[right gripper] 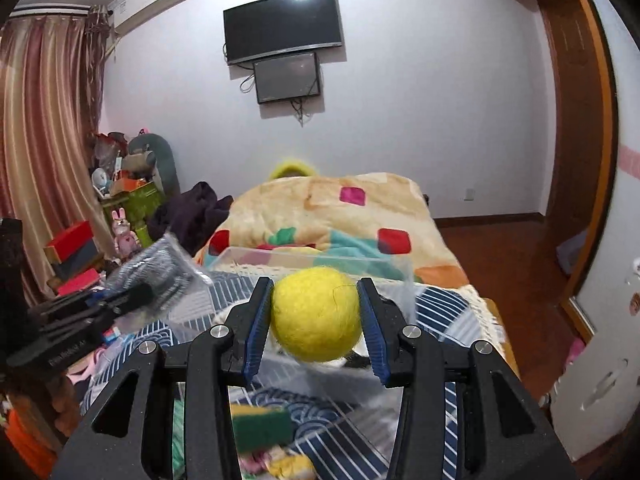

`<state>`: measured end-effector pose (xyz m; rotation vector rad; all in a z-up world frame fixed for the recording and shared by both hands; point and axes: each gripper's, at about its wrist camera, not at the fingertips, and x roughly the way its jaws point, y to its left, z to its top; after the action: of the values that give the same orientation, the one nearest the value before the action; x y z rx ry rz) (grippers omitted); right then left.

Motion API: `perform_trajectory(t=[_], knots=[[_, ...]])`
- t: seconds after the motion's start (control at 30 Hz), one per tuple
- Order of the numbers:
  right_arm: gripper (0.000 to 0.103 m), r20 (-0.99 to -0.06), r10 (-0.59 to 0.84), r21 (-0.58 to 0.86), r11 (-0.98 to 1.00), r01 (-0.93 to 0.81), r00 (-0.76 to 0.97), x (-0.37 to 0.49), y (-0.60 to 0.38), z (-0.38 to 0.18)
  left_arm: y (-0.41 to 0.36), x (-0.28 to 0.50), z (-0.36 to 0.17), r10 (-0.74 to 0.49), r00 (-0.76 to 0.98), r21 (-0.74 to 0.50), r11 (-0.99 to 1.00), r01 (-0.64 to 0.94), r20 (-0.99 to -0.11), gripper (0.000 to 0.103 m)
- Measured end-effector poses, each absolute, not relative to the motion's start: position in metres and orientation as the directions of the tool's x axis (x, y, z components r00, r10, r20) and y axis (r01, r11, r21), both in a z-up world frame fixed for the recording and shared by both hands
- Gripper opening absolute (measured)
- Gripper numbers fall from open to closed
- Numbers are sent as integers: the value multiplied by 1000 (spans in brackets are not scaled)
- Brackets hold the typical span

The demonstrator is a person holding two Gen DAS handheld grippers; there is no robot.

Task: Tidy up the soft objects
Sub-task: 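Place the scrubber into the box with the left tool while the right tool drops the ball in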

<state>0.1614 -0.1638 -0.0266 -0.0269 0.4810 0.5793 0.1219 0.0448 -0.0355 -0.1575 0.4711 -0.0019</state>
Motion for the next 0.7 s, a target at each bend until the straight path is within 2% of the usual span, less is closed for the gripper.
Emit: perform_trajectory(t=[0.47,0.7], knots=[[39,-619,475,69,826,-559,626,206,-118,-70,38,178,-70,-52,815,-133,991,-32,-578,20],[41,-660,460,71,825,-560,594,209,-118,-80,35,184,-78,-46,794,-127,991,-39,-607,21]])
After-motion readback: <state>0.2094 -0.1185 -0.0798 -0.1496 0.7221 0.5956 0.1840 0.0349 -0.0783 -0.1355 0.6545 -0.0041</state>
